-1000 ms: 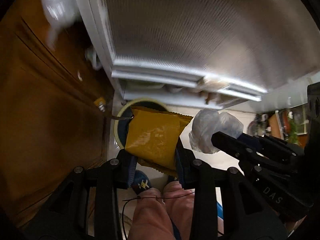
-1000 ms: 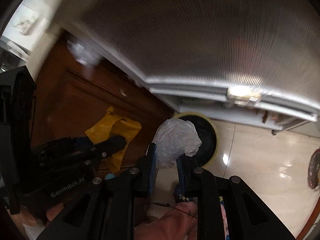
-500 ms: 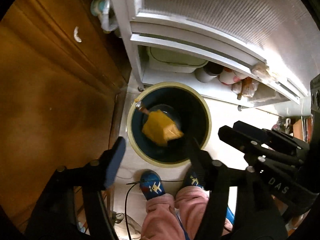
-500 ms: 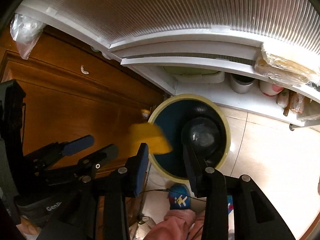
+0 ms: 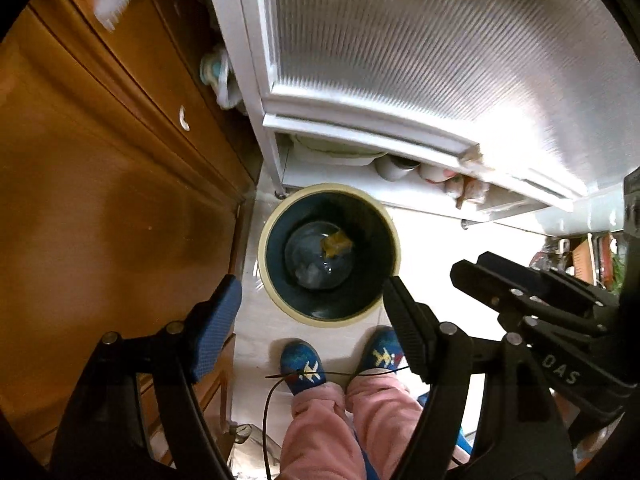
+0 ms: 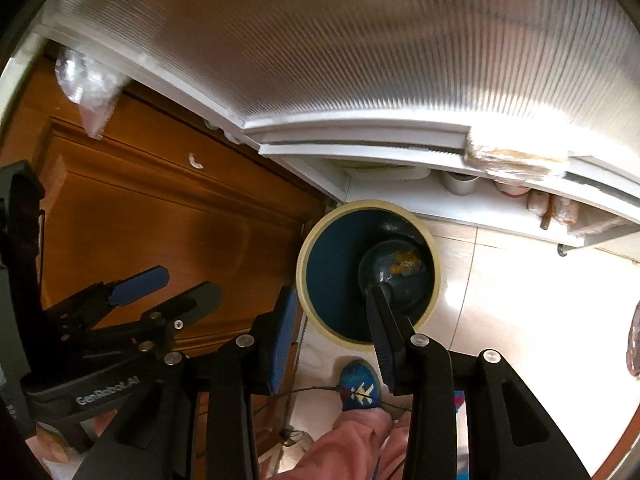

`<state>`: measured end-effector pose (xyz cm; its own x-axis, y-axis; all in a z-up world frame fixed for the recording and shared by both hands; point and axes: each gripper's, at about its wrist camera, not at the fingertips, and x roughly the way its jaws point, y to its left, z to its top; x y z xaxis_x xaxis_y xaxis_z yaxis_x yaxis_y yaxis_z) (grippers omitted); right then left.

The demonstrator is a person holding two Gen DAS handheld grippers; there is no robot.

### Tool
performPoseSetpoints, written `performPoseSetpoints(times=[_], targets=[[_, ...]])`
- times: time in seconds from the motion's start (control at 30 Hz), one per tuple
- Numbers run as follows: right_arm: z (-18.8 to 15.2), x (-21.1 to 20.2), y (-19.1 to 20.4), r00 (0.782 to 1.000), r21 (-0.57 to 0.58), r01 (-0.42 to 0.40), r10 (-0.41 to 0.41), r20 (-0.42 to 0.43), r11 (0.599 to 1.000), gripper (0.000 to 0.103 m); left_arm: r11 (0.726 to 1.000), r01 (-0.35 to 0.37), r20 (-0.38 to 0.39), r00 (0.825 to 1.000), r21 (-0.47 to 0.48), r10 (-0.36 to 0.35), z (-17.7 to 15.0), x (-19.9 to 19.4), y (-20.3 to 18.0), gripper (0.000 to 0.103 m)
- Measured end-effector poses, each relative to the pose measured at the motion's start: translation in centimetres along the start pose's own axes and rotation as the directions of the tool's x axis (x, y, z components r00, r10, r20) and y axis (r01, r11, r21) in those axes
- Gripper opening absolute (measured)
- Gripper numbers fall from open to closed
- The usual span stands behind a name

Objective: Collect trash
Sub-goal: 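Carry both bags down to the bin and open both grippers to drop them, then raise both tools back toward the table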

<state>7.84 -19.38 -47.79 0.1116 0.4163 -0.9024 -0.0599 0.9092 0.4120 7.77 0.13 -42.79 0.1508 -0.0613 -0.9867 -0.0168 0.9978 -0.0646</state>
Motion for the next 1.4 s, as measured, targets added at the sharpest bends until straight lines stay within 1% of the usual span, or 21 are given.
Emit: performPoseSetpoints(times=[0.07,0.23,0.4,0.53,0.57,0.67,0.77,0.87,0.9,0.93,1.03,1.07,1.2,1.4], targets=[[-0.2,-1.6,0.6,1.000,0.008,0.002,-0.002,0.005,1.000,0.037,1.000,0.008,0.016,1.000,0.020,-0.008,0.1,-2.7,-0.4,0.070],[-0.5,-7.2,2.9,0.999,0.003,0.009,-0.009,0.039,1.000,0.037,0.998,0.009,0.064,0.998,0.057,-0.012,0.0,-9.2,-1.2,0.070],[-0.7,-13.6,5.3,0.997,-0.004,0.012,-0.011,0.080,1.000,0.037,0.997,0.035,0.108,0.993,0.062,-0.042,0.3,-16.2,-0.7,0.070],[-1.2,-18.4,7.3,0.993,-0.018,0.017,-0.015,0.118,1.000,0.037,0.995,0.061,0.149,0.986,0.083,-0.073,0.6,-22.2,-0.5,0.070],[-1.3,-20.2,8.0,0.991,-0.025,0.020,-0.017,0.134,0.999,0.037,0.994,0.066,0.161,0.984,0.092,-0.080,0.7,-23.4,-0.5,0.070],[-1.7,-23.5,9.7,0.985,-0.041,0.033,-0.025,0.170,0.999,0.037,0.989,0.080,0.203,0.974,0.120,-0.103,0.9,-27.4,-0.8,0.070],[-1.7,-27.6,11.5,0.973,-0.057,0.051,-0.037,0.229,0.997,0.037,0.985,0.087,0.248,0.961,0.150,-0.122,1.1,-30.9,-0.9,0.070],[-1.6,-30.6,12.9,0.958,-0.066,0.073,-0.051,0.283,0.995,0.037,0.980,0.094,0.290,0.946,0.178,-0.143,1.5,-33.9,-0.8,0.070],[-1.5,-31.9,13.5,0.950,-0.068,0.085,-0.060,0.307,0.994,0.037,0.978,0.095,0.301,0.942,0.185,-0.148,1.5,-34.6,-0.7,0.070],[-1.4,-32.5,13.8,0.945,-0.069,0.090,-0.064,0.321,0.994,0.037,0.976,0.094,0.316,0.936,0.195,-0.153,1.7,-35.5,-0.6,0.070],[-1.3,-35.1,14.8,0.922,-0.076,0.120,-0.083,0.379,0.990,0.038,0.974,0.087,0.354,0.922,0.208,-0.157,2.5,-37.7,-0.3,0.070],[-1.1,-36.1,15.3,0.912,-0.078,0.132,-0.090,0.401,0.988,0.038,0.974,0.088,0.364,0.917,0.209,-0.161,2.8,-38.2,-0.2,0.070],[-0.4,-38.5,15.9,0.885,-0.065,0.147,-0.102,0.454,0.987,0.042,0.974,0.089,0.403,0.899,0.211,-0.169,4.1,-39.8,0.5,0.070],[1.5,-41.2,16.0,0.854,-0.040,0.147,-0.107,0.509,0.988,0.043,0.976,0.080,0.463,0.870,0.205,-0.168,6.4,-41.9,2.2,0.070]])
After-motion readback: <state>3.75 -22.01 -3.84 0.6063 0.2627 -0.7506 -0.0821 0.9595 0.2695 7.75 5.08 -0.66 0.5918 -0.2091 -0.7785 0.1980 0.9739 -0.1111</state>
